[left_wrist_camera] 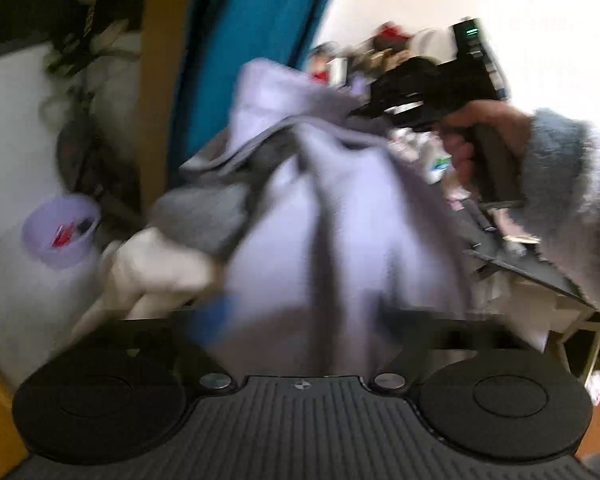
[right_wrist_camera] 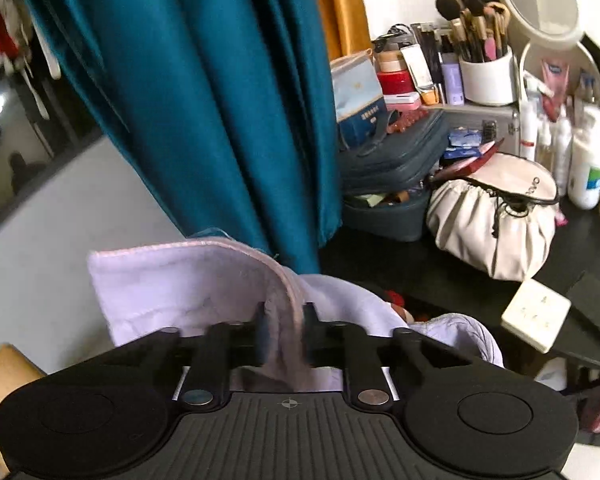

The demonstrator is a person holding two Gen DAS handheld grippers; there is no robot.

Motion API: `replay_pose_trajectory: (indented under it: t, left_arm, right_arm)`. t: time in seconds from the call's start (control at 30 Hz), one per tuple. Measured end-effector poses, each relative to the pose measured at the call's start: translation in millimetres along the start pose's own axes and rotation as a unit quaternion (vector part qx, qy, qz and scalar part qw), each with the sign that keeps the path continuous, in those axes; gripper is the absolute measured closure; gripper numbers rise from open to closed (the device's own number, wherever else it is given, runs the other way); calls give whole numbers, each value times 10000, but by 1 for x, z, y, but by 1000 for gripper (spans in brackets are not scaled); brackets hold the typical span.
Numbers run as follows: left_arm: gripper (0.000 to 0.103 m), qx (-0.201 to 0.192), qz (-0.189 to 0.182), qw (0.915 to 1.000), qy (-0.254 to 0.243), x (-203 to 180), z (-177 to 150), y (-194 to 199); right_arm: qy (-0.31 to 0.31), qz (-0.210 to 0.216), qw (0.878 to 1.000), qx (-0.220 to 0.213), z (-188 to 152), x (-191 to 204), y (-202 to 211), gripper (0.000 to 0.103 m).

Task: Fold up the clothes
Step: 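Grasp the lavender sweatshirt with the right tool while the left tool grasps it too, then lift the lavender sweatshirt off the pile with both tools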

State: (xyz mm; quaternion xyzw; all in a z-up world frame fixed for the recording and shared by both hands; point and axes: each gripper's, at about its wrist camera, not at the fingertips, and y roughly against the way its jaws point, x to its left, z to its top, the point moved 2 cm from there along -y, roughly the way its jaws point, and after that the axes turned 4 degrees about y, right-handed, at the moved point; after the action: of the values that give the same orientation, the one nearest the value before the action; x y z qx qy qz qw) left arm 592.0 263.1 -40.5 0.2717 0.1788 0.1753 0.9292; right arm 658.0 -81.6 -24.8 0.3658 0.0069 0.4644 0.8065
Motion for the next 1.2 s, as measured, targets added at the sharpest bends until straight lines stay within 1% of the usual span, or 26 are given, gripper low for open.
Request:
replay_pose_trajectory:
  t: [0.07, 0.1, 0.17, 0.23, 0.33, 0.37, 0.4, 0.43, 0.47, 0.5, 0.53, 0.6, 0.63, 0.7, 0.77, 0.83, 0.93, 0.97, 1.07, 1.2]
  left_arm:
    - [4, 9, -242, 9991, -335, -31, 5, -8]
    - [4, 62, -300, 9984, -475, -46, 6, -14]
    - [4, 228, -243, 9963, -787, -76, 3, -33]
    - [3, 376, 22, 9937, -1057, -98, -4, -54]
    - [4, 585, 640, 9873, -1332, -124, -16, -86]
    - [15, 555, 840, 9851, -1396, -129, -20, -91]
    - [28, 492, 958, 9849, -1355, -130, -21, -89]
    - [51, 438, 1023, 9859, -1251, -129, -20, -85]
    - [79, 383, 1089, 9867, -1146, -128, -19, -81]
    - [90, 298, 1165, 9877, -999, -122, -17, -71]
    - [93, 194, 1249, 9885, -824, -113, -14, -59]
    - [94, -15, 1415, 9888, -473, -96, -8, -33]
    - [94, -154, 1628, 9859, -342, -86, -6, -21]
    - [94, -379, 2084, 9773, -1, -65, -1, 0]
    - [95, -500, 2476, 9667, 399, -39, 1, 18]
    - [95, -576, 2743, 9565, 809, -18, 2, 33]
    - [95, -703, 3020, 9443, 1101, 0, -3, 53]
    - [94, -724, 3081, 9416, 1149, 4, -5, 57]
    - [94, -750, 3204, 9362, 1232, 12, -12, 66]
    - [94, -901, 3357, 9276, 1371, 19, -10, 73]
  right_arm:
    - [-78, 105, 9999, -97, 1, -11, 19, 93]
    - [-111, 158, 9997, -145, 1, -18, 30, 93]
    - [-193, 260, 9992, -248, 2, -29, 51, 93]
    - [-345, 350, 9983, -315, 1, -42, 70, 94]
    - [-537, 464, 9969, -351, -4, -63, 96, 94]
    - [-584, 494, 9964, -358, -7, -70, 104, 94]
    - [-596, 507, 9963, -361, -10, -76, 111, 94]
    - [-616, 515, 9961, -360, -13, -83, 116, 93]
    - [-654, 513, 9959, -359, -17, -92, 123, 94]
    - [-690, 508, 9957, -360, -21, -100, 130, 94]
    - [-716, 496, 9955, -367, -25, -108, 135, 94]
    - [-773, 477, 9951, -381, -32, -123, 147, 93]
    - [-819, 490, 9947, -383, -35, -131, 151, 93]
    - [-900, 520, 9939, -376, -41, -142, 158, 93]
    - [-895, 563, 9937, -375, -46, -149, 164, 93]
    - [-852, 574, 9941, -345, -52, -153, 167, 93]
    - [-825, 531, 9950, -195, -65, -158, 168, 93]
    - [-822, 512, 9952, -135, -70, -160, 168, 93]
    - [-830, 493, 9953, 83, -87, -164, 169, 93]
    - [-1017, 602, 9930, 82, -107, -173, 184, 93]
